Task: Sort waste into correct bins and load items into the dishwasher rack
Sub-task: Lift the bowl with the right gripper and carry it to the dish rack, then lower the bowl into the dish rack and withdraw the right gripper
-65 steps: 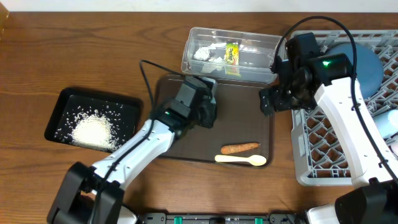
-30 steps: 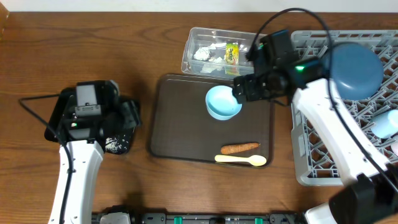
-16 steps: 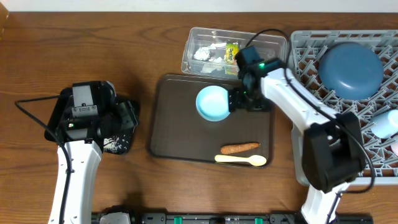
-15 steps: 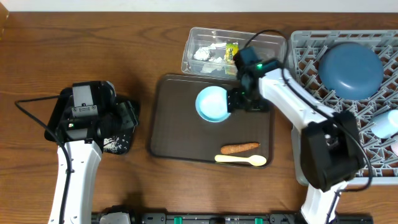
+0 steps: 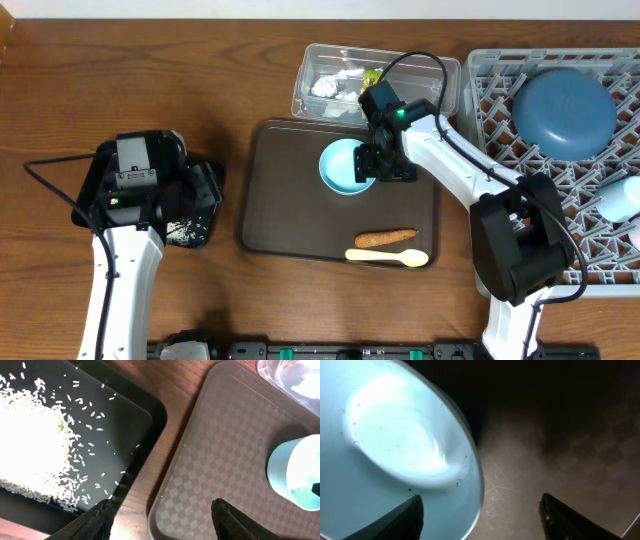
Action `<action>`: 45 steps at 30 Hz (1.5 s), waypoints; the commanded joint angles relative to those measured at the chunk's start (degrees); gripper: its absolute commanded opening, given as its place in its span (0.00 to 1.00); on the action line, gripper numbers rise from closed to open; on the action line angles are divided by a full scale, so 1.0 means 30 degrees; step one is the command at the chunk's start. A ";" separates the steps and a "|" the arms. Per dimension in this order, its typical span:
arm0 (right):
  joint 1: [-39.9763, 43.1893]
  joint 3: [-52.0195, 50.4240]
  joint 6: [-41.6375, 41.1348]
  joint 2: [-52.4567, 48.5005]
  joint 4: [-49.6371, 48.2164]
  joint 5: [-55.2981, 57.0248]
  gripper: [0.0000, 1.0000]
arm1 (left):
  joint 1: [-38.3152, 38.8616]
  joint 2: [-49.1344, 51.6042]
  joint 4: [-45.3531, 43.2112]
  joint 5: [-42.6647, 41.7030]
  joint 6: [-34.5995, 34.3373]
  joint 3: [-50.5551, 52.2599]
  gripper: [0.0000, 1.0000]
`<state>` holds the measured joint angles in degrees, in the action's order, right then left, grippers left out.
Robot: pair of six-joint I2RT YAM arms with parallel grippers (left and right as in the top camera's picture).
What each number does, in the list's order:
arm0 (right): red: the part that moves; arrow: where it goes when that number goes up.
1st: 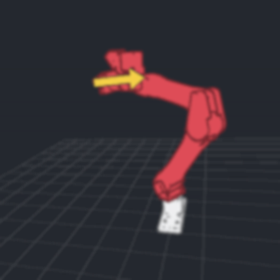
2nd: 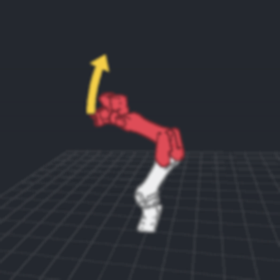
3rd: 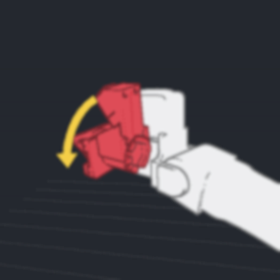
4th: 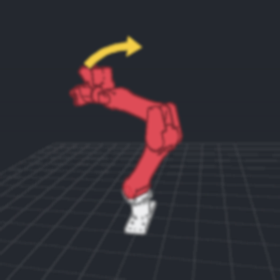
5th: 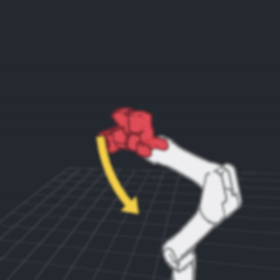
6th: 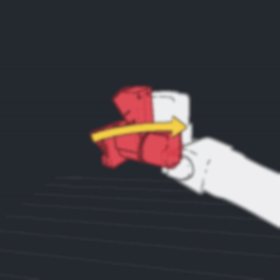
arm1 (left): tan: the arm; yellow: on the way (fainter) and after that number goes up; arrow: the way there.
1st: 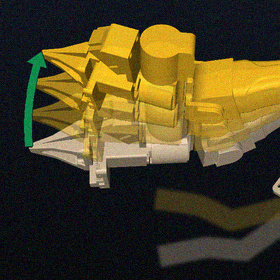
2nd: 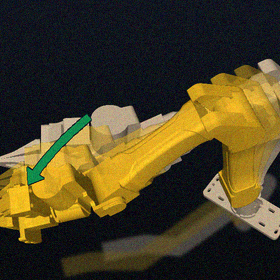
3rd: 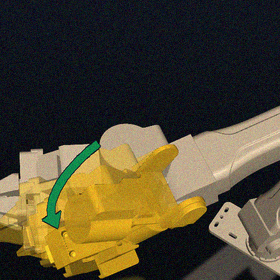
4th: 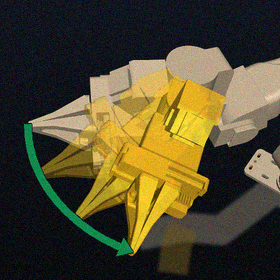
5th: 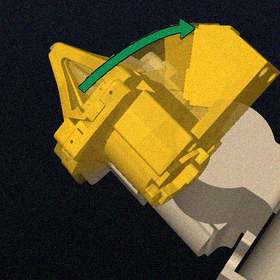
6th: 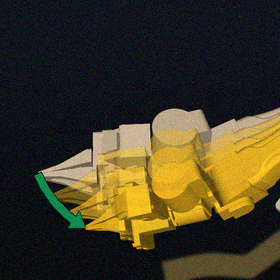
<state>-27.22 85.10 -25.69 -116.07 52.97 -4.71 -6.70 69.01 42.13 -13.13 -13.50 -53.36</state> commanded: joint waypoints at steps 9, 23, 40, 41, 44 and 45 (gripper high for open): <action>-0.0299 -0.0452 -0.1013 0.0525 -0.0131 0.1078 0.31 | -0.0080 0.0073 0.0168 0.0036 0.0109 -0.0248 0.65; -0.0160 -0.0510 -0.0984 0.0561 0.0583 0.2448 0.01 | -0.0080 0.0073 0.0233 0.0036 0.0109 -0.0248 0.65; 0.3796 -0.0313 0.2346 0.9340 0.0007 1.0826 0.01 | -0.0080 0.0073 0.0226 0.0036 0.0109 -0.0248 0.65; 0.4160 -0.0313 0.2841 0.9602 -0.0219 1.1511 0.01 | -0.0080 0.0073 0.0226 0.0044 0.0109 -0.0248 0.65; 0.5340 -0.0313 0.3832 1.0032 -0.0546 1.4076 0.01 | -0.0080 0.0073 0.0226 0.0036 0.0109 -0.0248 0.65; 0.5668 -0.0313 0.3876 1.0047 -0.0539 1.4899 0.01 | -0.0080 0.0073 0.0226 0.0044 0.0109 -0.0248 0.65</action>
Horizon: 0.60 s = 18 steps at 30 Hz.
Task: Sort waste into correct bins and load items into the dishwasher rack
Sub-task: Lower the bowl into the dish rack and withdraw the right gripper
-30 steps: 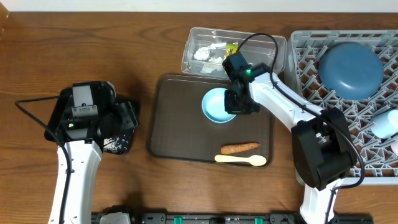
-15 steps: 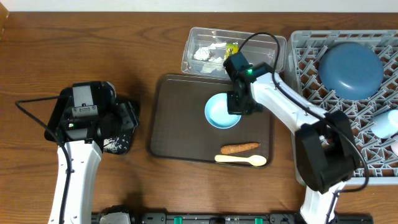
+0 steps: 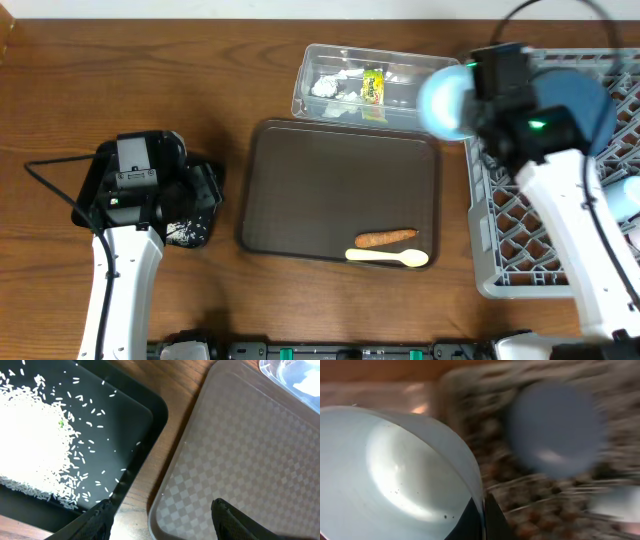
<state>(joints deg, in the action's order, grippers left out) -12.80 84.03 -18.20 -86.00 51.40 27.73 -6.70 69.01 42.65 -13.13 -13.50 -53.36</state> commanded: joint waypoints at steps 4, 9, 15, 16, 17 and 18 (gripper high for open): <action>0.2484 0.0044 0.1377 -0.0095 -0.0306 0.7584 0.01 | -0.0080 0.0073 0.0058 0.0036 0.0109 -0.0248 0.65; 0.4714 0.0044 0.1668 -0.0503 -0.3060 1.1183 0.01 | -0.0080 0.0073 0.0058 0.0036 0.0109 -0.0248 0.65; 0.7184 0.0044 0.5960 -0.2091 -0.9231 1.4426 0.01 | -0.0080 0.0073 0.0058 0.0036 0.0109 -0.0248 0.65; 0.7555 0.0044 0.6914 -0.2477 -1.0214 1.4870 0.01 | -0.0080 0.0073 0.0058 0.0036 0.0109 -0.0248 0.65; 0.8065 0.0044 0.8255 -0.3038 -1.1497 1.5424 0.01 | -0.0080 0.0073 0.0058 0.0044 0.0109 -0.0248 0.65; 0.8473 0.0044 0.9318 -0.3497 -1.2458 1.5832 0.01 | -0.0080 0.0073 0.0058 0.0044 0.0109 -0.0248 0.65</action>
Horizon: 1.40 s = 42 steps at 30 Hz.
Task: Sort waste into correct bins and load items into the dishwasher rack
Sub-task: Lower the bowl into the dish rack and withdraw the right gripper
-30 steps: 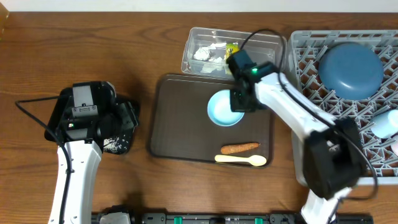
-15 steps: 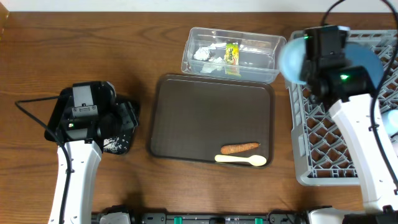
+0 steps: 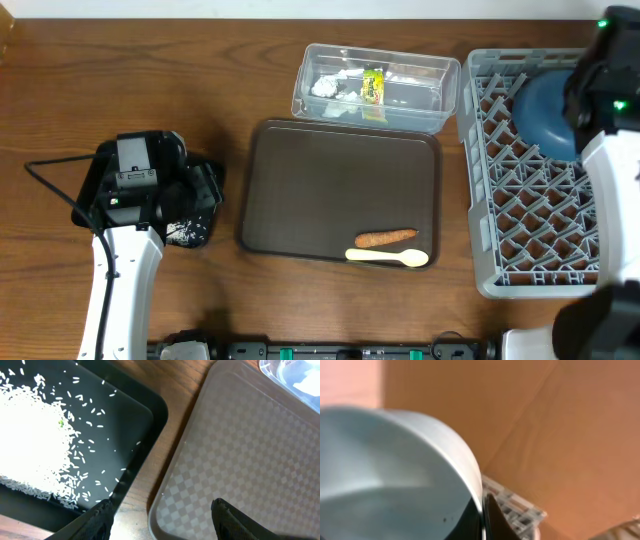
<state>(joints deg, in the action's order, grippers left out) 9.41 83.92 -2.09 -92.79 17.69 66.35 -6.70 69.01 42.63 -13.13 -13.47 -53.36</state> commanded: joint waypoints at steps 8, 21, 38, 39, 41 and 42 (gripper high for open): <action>0.4677 0.0080 0.9245 -0.5399 -0.5916 0.5814 0.01 | -0.0080 0.0073 0.0080 0.0044 0.0109 -0.0248 0.65; 0.6608 0.0073 0.9566 -0.7890 -0.6113 0.5013 0.01 | -0.0080 0.0073 0.0073 0.0044 0.0102 -0.0248 0.66; 0.5282 0.0066 0.9114 -0.9573 -0.5814 0.3738 0.03 | -0.0080 0.0073 0.0204 0.0044 0.0109 -0.0248 0.65; 0.5122 0.0066 0.8976 -0.9573 -0.5821 0.3519 0.07 | -0.0080 0.0073 0.0204 0.0044 0.0102 -0.0248 0.65; 0.4714 0.0066 0.8327 -0.9573 -0.5836 0.3206 0.21 | -0.0080 0.0073 0.0204 0.0044 0.0109 -0.0248 0.65; 0.4532 0.0066 0.8072 -0.9581 -0.5829 0.3206 0.28 | -0.0080 0.0073 0.0204 0.0044 0.0102 -0.0248 0.65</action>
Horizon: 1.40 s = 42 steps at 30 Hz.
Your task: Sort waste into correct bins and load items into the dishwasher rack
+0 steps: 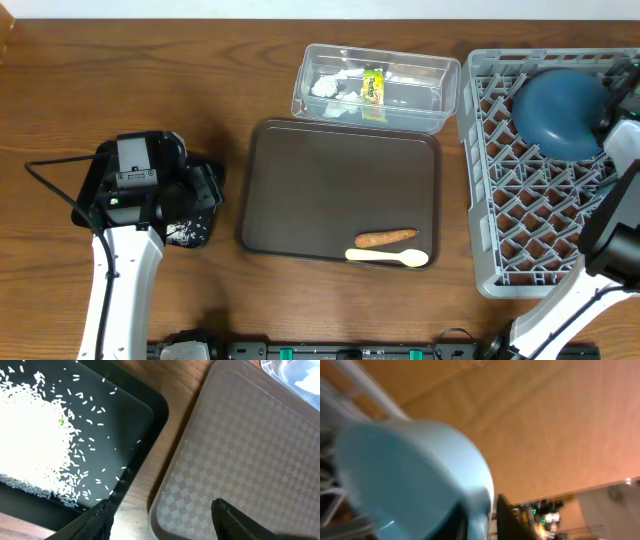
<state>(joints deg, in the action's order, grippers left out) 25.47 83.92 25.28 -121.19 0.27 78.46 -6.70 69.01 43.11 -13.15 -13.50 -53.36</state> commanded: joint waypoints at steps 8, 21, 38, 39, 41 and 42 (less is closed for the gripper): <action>-0.2171 0.0066 -0.1494 -0.0109 -0.0022 -0.1224 0.50 | -0.0080 0.0073 0.0051 0.0051 0.0109 -0.0248 0.65; -0.2259 0.0066 -0.2470 0.1807 0.0204 -0.1486 0.57 | -0.0080 0.0073 0.0051 0.0051 0.0117 -0.0248 0.65; -0.4503 0.0066 -0.9653 0.7788 1.4469 -2.4159 0.70 | -0.0080 0.0073 0.0058 0.0051 0.0117 -0.0248 0.65; -0.4714 0.0066 -0.9704 0.7912 1.5023 -2.4509 0.72 | -0.0080 0.0073 0.0058 0.0051 0.0117 -0.0248 0.65; -0.5486 0.0066 -0.9697 0.8225 1.6633 -2.5456 0.73 | -0.0080 0.0073 0.0109 0.0051 0.0117 -0.0248 0.65; -0.5858 0.0066 -0.9602 0.8320 1.7282 -2.5806 0.73 | -0.0080 0.0073 0.0131 0.0051 0.0117 -0.0248 0.65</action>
<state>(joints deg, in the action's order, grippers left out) 10.94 84.03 -0.89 -98.67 49.28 11.42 -6.70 69.01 43.20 -13.13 -13.47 -53.36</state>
